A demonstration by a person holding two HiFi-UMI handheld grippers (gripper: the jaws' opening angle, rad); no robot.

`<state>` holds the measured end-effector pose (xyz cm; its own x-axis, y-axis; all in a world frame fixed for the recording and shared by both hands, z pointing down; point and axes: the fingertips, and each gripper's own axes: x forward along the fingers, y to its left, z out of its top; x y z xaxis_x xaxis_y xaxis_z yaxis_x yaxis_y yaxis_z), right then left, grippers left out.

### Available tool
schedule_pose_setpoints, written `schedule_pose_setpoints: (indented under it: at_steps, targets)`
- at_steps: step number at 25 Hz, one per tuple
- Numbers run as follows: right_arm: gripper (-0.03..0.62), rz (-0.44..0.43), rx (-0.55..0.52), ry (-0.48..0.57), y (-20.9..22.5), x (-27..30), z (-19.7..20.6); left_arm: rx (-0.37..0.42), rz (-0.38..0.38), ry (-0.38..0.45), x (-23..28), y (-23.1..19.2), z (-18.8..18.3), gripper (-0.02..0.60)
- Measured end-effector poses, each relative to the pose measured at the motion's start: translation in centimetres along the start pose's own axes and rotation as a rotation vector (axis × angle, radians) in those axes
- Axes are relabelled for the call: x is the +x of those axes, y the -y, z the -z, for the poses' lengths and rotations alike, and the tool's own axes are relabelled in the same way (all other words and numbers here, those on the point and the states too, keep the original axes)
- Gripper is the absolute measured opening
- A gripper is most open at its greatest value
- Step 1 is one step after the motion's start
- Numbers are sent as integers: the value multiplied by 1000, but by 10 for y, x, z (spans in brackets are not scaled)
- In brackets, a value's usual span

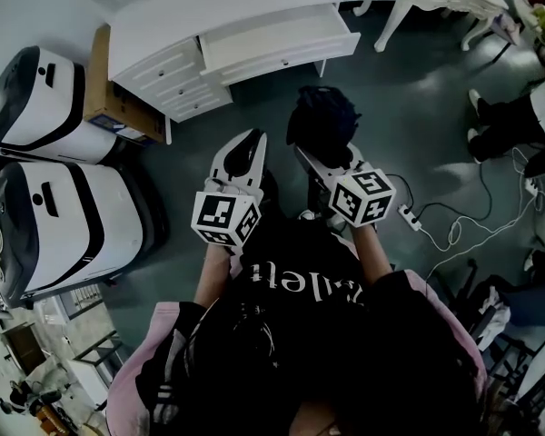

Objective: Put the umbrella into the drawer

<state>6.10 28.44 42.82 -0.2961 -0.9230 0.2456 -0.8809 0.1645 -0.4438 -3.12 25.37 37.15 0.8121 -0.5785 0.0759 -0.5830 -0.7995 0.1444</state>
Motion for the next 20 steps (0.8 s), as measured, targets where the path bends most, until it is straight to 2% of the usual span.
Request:
schedule_pose_setpoints:
  at_steps: [5, 8, 20]
  targets:
    - [316, -10, 9, -38, 0, 48, -3, 32, -11, -21, 15, -40, -1, 46]
    - [316, -17, 14, -59, 0, 81, -7, 20, -19, -25, 32, -73, -3, 46]
    - [316, 69, 72, -101, 30, 235, -49, 13, 63, -47, 138, -210, -31, 46]
